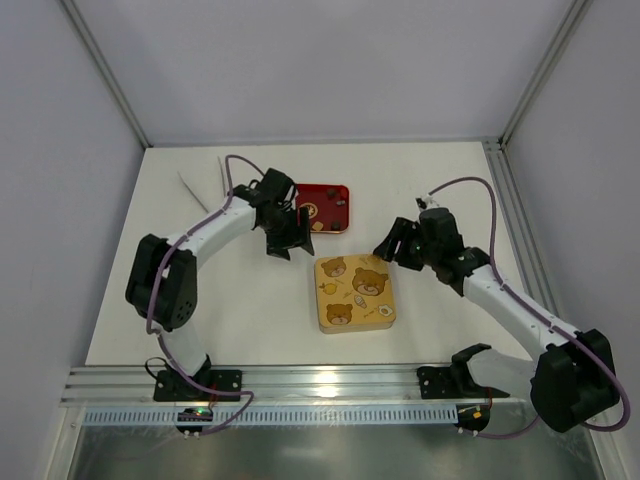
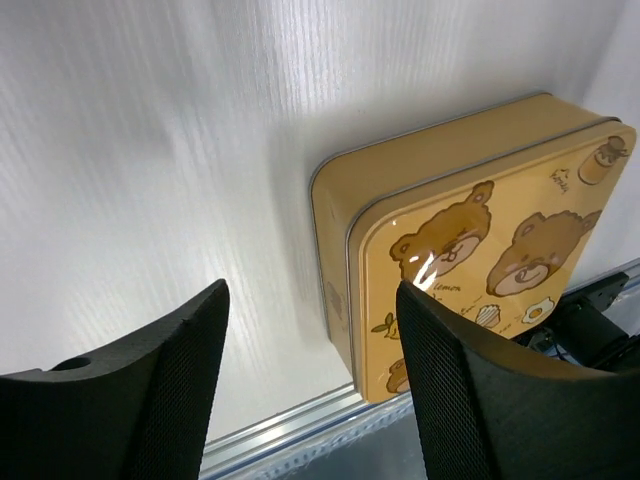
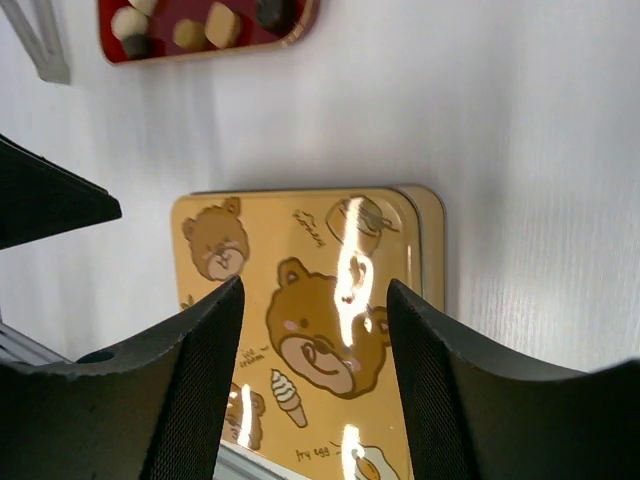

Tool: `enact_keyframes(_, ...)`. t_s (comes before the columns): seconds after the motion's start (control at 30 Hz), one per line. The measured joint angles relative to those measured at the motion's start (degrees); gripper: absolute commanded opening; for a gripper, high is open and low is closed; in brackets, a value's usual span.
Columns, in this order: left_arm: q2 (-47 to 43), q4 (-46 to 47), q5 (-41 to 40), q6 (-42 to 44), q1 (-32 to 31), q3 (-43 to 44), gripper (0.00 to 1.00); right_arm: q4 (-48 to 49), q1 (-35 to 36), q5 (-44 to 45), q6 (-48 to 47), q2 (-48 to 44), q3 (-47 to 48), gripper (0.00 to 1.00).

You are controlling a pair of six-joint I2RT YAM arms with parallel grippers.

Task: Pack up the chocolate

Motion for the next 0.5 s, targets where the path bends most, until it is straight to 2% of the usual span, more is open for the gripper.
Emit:
enact_keyframes(0.2, -4.35, -5.05, -2.32, 4.02, 0.76, 6.54, 0.69, -5.55, -1.31, 1.60, -2.40, -3.32, 8.76, 0.68)
enact_keyframes(0.33, -10.95, -6.54, -3.34, 5.73, 0.76, 9.70, 0.69, -9.16, -1.92, 4.33, -4.46, -6.23, 14.67, 0.75)
enact_keyframes(0.5, -20.74, -6.99, -4.61, 6.27, 0.76, 9.99, 0.71, -13.25, -1.95, 9.29, -6.99, -12.17, 18.36, 0.77)
